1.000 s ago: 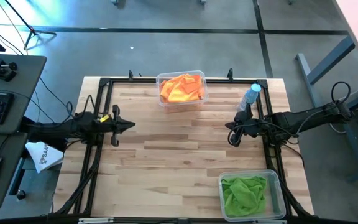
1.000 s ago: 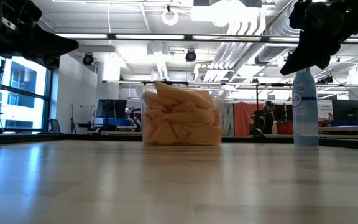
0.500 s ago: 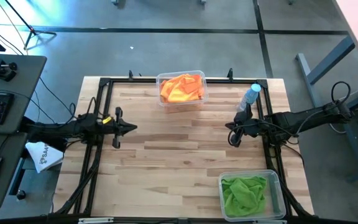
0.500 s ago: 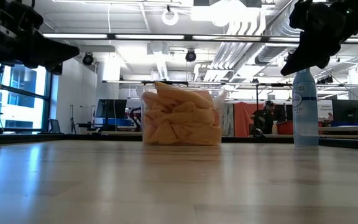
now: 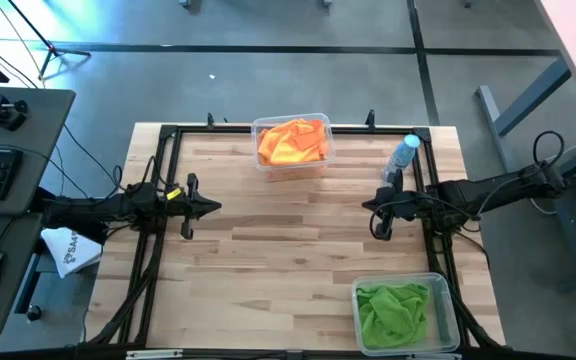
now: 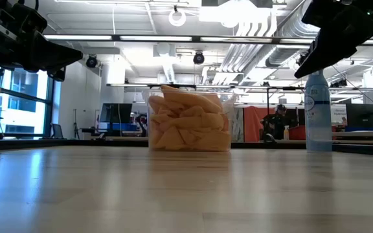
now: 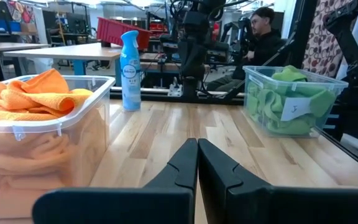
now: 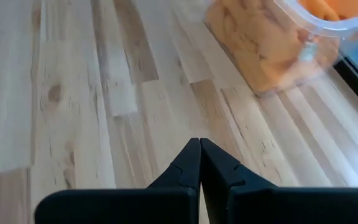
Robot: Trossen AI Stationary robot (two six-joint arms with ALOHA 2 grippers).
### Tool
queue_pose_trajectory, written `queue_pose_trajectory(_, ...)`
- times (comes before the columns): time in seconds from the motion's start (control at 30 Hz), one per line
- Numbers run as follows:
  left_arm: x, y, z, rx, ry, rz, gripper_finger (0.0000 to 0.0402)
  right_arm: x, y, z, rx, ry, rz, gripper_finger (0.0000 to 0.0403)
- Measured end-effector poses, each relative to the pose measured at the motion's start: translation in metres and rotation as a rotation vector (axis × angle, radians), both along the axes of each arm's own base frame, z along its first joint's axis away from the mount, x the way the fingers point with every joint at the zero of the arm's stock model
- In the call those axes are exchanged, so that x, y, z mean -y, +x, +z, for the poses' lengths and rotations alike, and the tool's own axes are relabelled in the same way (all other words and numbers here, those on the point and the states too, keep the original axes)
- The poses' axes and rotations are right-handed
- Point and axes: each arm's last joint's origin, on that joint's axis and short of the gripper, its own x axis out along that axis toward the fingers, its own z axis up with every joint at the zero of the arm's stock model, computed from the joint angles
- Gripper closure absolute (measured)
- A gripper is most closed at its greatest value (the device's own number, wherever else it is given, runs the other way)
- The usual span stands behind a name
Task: Sort microfiber towel by color & place in baskets
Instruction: Return to Home Position
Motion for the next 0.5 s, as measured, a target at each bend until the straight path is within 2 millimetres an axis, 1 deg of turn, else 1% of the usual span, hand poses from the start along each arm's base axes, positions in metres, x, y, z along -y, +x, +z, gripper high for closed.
queue_pose_trajectory(0.13, 0.000, 0.000, 0.000, 0.000, 0.000, 0.000, 0.0401, -0.002, 0.001, 0.000, -0.013, -0.010, 0.080, 0.0403)
queue_pose_trajectory(0.23, 0.000, 0.000, 0.000, 0.000, 0.000, 0.000, 0.0401, -0.003, 0.002, -0.003, 0.051, -0.022, 0.132, 0.0403)
queue_pose_trajectory(0.33, 0.000, 0.000, 0.000, 0.000, 0.000, 0.000, 0.0401, -0.002, -0.001, -0.016, 0.193, -0.016, 0.160, 0.0403)
queue_pose_trajectory(0.5, 0.000, 0.000, 0.000, 0.000, 0.000, 0.001, 0.0401, 0.000, -0.020, -0.041, 0.370, 0.030, 0.184, 0.0403)
